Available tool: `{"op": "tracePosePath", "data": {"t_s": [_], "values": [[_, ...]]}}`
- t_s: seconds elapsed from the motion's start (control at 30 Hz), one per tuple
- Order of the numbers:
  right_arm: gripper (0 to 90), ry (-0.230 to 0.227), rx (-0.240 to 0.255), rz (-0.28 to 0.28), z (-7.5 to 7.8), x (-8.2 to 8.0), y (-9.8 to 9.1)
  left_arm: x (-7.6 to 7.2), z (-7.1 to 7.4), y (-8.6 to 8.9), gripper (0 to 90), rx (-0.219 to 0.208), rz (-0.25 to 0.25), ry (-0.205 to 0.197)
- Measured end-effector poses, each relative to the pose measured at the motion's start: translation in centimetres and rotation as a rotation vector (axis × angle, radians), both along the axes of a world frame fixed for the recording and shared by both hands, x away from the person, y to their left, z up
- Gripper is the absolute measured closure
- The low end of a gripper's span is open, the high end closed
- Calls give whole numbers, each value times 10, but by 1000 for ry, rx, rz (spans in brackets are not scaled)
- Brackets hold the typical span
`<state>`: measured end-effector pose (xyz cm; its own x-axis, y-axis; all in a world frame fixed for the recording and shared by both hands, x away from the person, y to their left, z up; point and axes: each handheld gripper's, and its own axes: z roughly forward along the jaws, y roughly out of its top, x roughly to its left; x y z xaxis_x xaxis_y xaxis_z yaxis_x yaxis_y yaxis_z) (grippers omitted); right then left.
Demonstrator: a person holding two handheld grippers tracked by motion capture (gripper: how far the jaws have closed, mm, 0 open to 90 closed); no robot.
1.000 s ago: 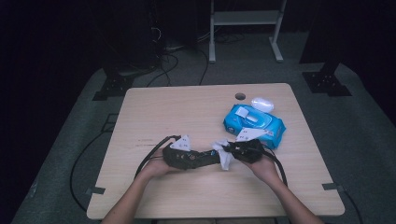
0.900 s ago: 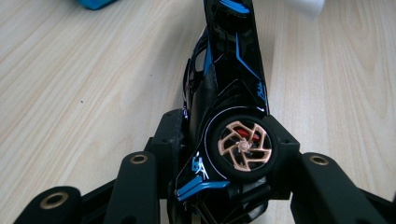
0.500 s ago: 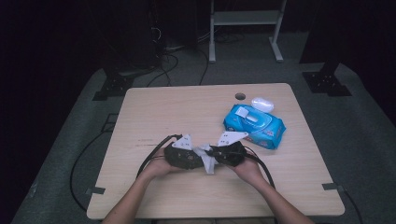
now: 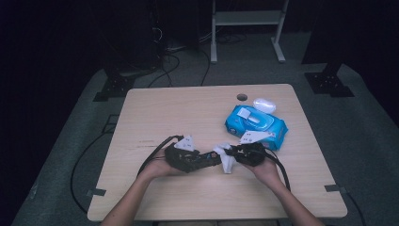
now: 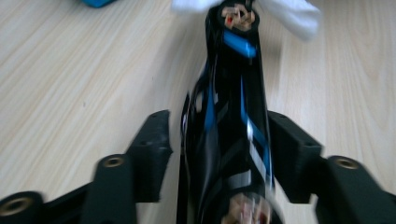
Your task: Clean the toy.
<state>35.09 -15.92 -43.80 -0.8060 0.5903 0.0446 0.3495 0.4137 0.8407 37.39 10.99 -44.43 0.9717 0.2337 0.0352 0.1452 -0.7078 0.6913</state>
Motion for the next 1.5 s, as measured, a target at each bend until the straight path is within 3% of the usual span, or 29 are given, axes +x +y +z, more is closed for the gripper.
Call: {"op": "tracePosePath", "data": {"t_s": [0.27, 0.37, 0.43, 0.53, 0.67, 0.77, 0.87, 0.93, 1.03, 1.07, 1.23, 1.3, 1.4, 1.5], "values": [[798, 18, 3, -1, -3, 1, 0, 7, 6, -29, 416, 75, -5, 8], [798, 22, 9, -7, -5, 2, -3, 8, 7, -38, 456, 166, 19, -2], [799, 31, 10, -7, -6, 2, -4, 6, 8, -43, 474, 192, 3, -20], [799, 43, 9, -7, -9, 3, -4, 5, 6, -53, 475, 274, 20, -30], [799, 55, 13, 3, -11, 4, -2, 2, 8, -62, 567, 302, -23, -56], [799, 51, 25, 3, -9, 3, -3, 3, 12, -59, 594, 263, -33, -39], [799, 44, 50, 2, -5, 3, -6, -1, 15, -58, 626, 265, -30, -80], [799, 47, 62, 2, -4, 3, -8, -3, 15, -55, 627, 238, -35, -84], [799, 48, 86, 5, 0, 2, -10, -5, 20, -49, 630, 182, -26, -106], [799, 45, 95, 7, 2, 1, -11, -7, 23, -46, 630, 146, -33, -115], [799, 16, 204, 42, 25, -6, -11, -12, 37, -38, 636, 35, -25, -141], [799, 0, 229, 64, 34, -9, -8, -14, 40, -37, 638, 15, -31, -149], [799, -31, 212, 84, 41, -12, -4, -16, 41, -34, 639, -30, -30, -148], [799, -23, 195, 66, 37, -10, -8, -17, 39, -30, 639, -53, -28, -152]]}}
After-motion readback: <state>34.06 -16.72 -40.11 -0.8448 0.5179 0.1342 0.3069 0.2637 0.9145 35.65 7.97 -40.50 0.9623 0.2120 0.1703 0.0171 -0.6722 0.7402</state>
